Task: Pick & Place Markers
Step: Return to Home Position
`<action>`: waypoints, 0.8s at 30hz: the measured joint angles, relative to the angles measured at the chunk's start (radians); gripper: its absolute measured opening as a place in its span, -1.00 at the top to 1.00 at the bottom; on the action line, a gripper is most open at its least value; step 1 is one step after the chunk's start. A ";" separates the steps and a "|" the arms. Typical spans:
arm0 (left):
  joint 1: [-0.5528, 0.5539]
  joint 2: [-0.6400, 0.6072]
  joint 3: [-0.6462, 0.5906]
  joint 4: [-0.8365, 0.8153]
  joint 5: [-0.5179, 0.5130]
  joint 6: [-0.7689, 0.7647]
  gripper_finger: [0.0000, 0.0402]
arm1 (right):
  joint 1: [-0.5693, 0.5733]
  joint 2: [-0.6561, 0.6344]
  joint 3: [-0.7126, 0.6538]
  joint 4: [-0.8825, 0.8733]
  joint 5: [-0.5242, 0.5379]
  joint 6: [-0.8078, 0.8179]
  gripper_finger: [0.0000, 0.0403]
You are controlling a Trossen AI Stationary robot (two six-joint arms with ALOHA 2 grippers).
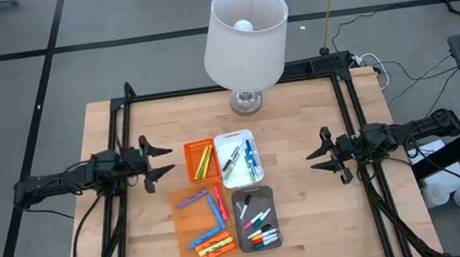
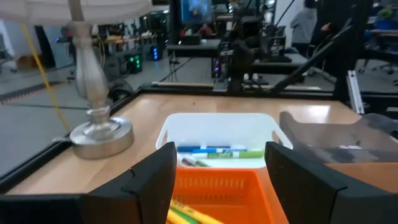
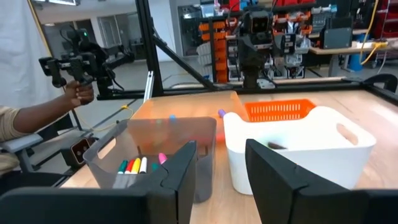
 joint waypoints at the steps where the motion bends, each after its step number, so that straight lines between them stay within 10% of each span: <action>1: 0.000 -0.008 0.000 -0.001 0.003 0.003 -0.25 | 0.000 -0.008 0.000 0.000 0.000 0.000 0.38; 24: 0.000 -0.001 -0.001 0.003 -0.014 -0.024 -0.25 | 0.000 -0.043 0.000 0.013 0.003 -0.048 0.39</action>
